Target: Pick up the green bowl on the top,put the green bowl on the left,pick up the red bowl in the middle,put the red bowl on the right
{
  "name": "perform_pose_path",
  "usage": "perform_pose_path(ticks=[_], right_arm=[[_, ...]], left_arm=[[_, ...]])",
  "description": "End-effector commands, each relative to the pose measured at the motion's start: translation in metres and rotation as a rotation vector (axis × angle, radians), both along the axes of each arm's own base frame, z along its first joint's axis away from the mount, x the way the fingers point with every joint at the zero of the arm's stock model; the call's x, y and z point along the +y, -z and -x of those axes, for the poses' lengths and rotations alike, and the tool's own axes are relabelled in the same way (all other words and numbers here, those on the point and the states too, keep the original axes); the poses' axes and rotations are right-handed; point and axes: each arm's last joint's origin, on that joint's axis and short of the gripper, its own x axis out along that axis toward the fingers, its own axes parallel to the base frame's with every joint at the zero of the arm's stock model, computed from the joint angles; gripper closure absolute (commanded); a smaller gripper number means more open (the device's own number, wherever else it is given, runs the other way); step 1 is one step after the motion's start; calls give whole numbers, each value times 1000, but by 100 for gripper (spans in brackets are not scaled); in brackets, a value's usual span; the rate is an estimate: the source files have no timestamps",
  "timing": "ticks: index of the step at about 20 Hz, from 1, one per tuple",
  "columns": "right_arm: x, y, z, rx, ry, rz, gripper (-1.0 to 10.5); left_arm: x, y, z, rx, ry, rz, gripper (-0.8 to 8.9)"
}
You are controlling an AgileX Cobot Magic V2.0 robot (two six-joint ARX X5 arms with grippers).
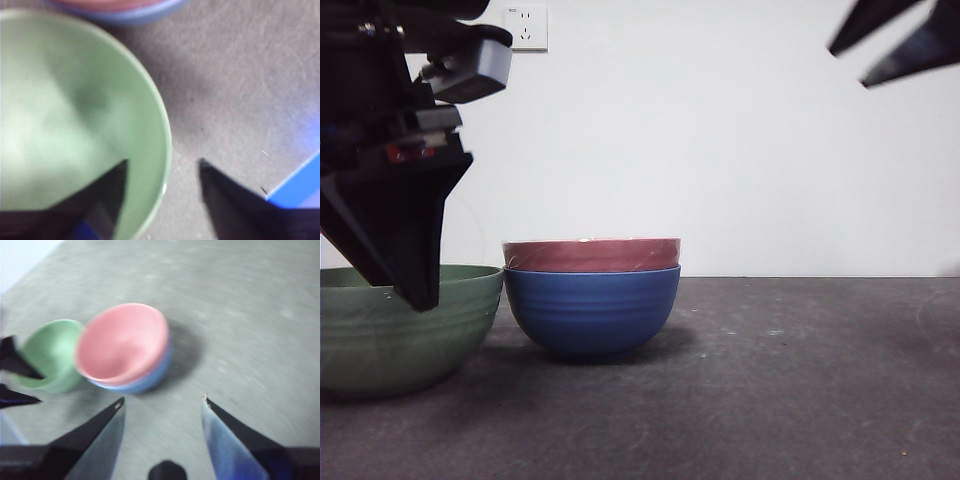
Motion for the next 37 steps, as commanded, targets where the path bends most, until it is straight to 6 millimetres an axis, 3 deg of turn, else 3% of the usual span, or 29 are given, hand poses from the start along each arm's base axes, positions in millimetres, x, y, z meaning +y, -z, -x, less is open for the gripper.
perform_pose_path(ticks=[1, 5, 9, 14, 17, 21, 25, 28, 30, 33, 37], right_arm=[[18, -16, -5, -31, -67, -3, 694], [64, -35, -19, -44, -191, 120, 695], [118, -37, -35, 8, -337, 261, 696], [185, -13, -49, 61, -478, 433, 697], [217, 17, -53, 76, -533, 531, 698], [238, 55, -62, 121, -559, 598, 729], [244, 72, -68, 145, -565, 611, 765], [244, 78, -71, 158, -568, 616, 789], [243, 78, -72, 157, -568, 618, 893], [242, 78, -72, 162, -569, 623, 962], [242, 78, -72, 154, -576, 627, 959]], left_arm=[[2, -20, 1, -39, -42, 55, 521], [16, -64, 12, -143, -56, 142, 520], [49, -92, 22, -218, -123, 229, 520], [101, -110, 36, -289, -290, 279, 521], [120, -118, 47, -320, -320, 365, 521], [126, -118, 52, -311, -345, 369, 522], [126, -117, 52, -304, -344, 365, 522], [126, -117, 52, -303, -344, 365, 522], [126, -117, 53, -302, -345, 363, 522], [126, -117, 53, -300, -345, 363, 522], [126, -117, 53, -297, -345, 361, 522]])
